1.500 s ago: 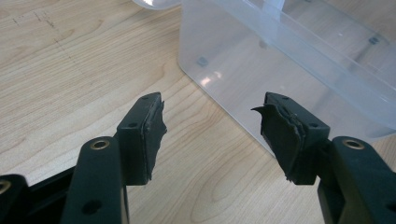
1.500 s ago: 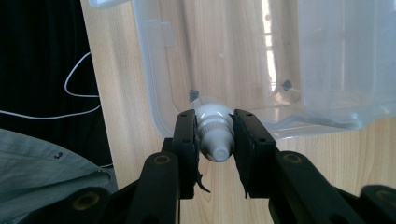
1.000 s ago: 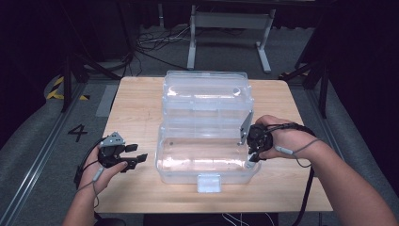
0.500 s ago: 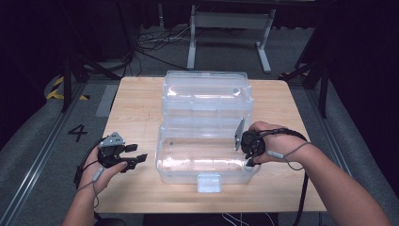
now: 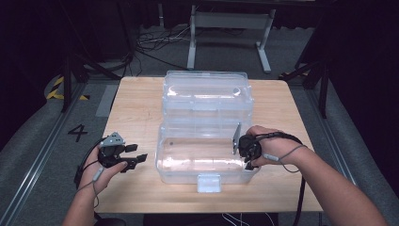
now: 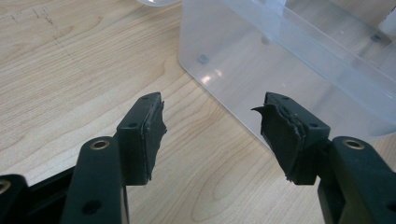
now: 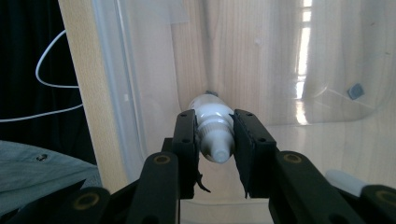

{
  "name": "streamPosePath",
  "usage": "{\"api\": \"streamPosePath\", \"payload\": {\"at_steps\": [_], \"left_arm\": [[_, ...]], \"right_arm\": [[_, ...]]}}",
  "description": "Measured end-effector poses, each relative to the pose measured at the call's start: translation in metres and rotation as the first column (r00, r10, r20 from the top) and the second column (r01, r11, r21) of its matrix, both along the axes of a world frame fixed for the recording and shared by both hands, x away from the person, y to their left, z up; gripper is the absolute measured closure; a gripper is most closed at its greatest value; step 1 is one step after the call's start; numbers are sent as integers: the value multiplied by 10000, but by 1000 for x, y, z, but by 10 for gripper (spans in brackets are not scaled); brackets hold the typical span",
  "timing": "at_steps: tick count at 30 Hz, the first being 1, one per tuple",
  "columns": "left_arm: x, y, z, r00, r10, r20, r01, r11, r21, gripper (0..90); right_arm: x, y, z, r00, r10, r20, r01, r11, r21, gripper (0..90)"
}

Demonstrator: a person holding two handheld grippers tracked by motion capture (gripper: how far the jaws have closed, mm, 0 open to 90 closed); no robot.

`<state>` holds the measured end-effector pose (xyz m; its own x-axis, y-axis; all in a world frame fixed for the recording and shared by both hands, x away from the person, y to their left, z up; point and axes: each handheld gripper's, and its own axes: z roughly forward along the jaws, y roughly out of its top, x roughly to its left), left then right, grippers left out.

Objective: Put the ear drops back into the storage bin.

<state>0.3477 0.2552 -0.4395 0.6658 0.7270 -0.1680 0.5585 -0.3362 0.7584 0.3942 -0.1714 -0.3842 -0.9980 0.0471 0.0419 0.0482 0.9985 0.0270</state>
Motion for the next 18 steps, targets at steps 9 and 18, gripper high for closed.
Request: {"api": "streamPosePath", "payload": {"at_steps": [9,18], "left_arm": [[0,1,0,10000,-23,-3,23,10000,18,397],[0,1,-1,10000,-16,-18,16,10000,41,395]], "right_arm": [[1,1,-8,10000,1,-63,-1,10000,-40,716],[1,1,-11,9999,-76,-81,76,10000,64,710]]}}
